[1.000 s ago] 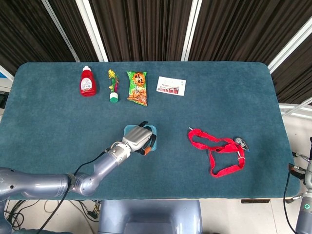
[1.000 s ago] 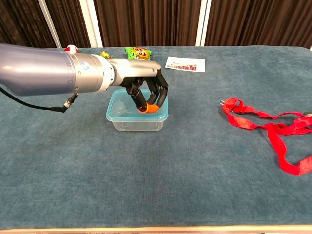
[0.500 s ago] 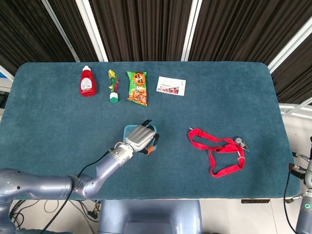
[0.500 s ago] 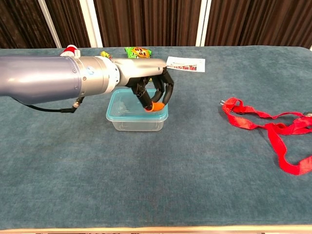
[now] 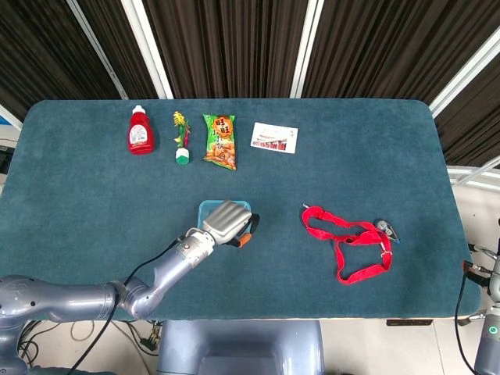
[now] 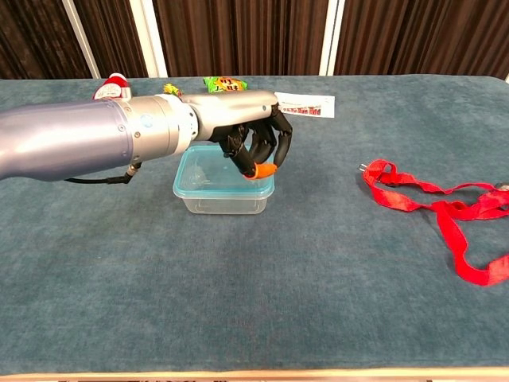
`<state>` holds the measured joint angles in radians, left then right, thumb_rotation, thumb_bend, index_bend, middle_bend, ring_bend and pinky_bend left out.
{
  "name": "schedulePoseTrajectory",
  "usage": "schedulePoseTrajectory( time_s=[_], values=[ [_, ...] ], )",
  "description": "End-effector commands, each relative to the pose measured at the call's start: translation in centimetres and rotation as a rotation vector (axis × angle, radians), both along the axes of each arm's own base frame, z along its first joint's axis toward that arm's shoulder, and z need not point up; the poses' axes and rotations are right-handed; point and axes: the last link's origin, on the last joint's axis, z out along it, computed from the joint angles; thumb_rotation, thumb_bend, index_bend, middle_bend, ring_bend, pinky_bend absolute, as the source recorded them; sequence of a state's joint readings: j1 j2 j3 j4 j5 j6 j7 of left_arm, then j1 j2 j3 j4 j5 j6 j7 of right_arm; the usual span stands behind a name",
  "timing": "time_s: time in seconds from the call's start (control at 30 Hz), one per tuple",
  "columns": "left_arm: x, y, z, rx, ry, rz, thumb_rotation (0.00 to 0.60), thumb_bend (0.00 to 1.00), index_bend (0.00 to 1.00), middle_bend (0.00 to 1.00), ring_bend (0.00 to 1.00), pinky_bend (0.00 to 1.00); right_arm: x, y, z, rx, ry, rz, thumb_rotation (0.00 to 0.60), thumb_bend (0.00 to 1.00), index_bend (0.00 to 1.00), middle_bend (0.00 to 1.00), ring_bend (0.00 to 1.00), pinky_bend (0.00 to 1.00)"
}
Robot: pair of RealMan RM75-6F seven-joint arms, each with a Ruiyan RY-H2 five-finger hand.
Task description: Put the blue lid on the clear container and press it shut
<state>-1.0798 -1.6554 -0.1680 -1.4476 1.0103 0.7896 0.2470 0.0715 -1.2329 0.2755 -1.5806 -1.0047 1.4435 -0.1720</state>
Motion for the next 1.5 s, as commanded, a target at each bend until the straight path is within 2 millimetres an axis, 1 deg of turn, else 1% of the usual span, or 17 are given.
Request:
schedulePoseTrajectory(
  time_s=[0.03,0.23,0.37,0.73,0.87,1.13,1.5],
  values=[
    [0.1,-0.1,0.0,-0.003,-0.003,-0.004,0.6,0.48,0.71,0.75,0.62,0.75,0.0,0.0,0.0,0.001,0.0,0.0,0.6,0.28,0.03,0.0,0.0,0.0],
    [-0.1,-0.1,0.0,-0.004,0.012,-0.012,0.6,0.51,0.76,0.83,0.68,0.76,0.1,0.0,0.0,-0.001,-0.003,0.001,0.6,0.28,0.03,0.0,0.0,0.0],
    [-0.5,-0.1,-0.1,0.001,0.019,-0.003,0.6,0.51,0.79,0.86,0.7,0.77,0.1,0.0,0.0,-0.002,-0.004,0.001,0.6,0.28,0.03,0.0,0.0,0.0],
    [-1.3,-0.2,-0.8,-0.013,0.044,0.02,0.6,0.51,0.79,0.86,0.71,0.77,0.1,-0.1,0.0,-0.001,-0.006,-0.003,0.6,0.27,0.04,0.0,0.0,0.0],
    [-1.3,-0.4,-0.8,-0.023,0.026,0.031,0.6,0.51,0.8,0.87,0.71,0.75,0.1,-0.1,0.0,-0.004,-0.008,-0.003,0.6,0.28,0.04,0.0,0.0,0.0],
    [-2.3,-0.4,-0.8,-0.029,0.035,0.048,0.6,0.51,0.8,0.87,0.71,0.75,0.2,-0.1,0.0,-0.004,-0.012,-0.003,0.6,0.28,0.04,0.0,0.0,0.0],
    [-2.3,-0.7,-1.3,-0.068,-0.004,0.052,0.6,0.51,0.8,0.87,0.71,0.75,0.2,-0.1,0.0,-0.007,-0.012,-0.002,0.6,0.28,0.04,0.0,0.0,0.0]
  ],
)
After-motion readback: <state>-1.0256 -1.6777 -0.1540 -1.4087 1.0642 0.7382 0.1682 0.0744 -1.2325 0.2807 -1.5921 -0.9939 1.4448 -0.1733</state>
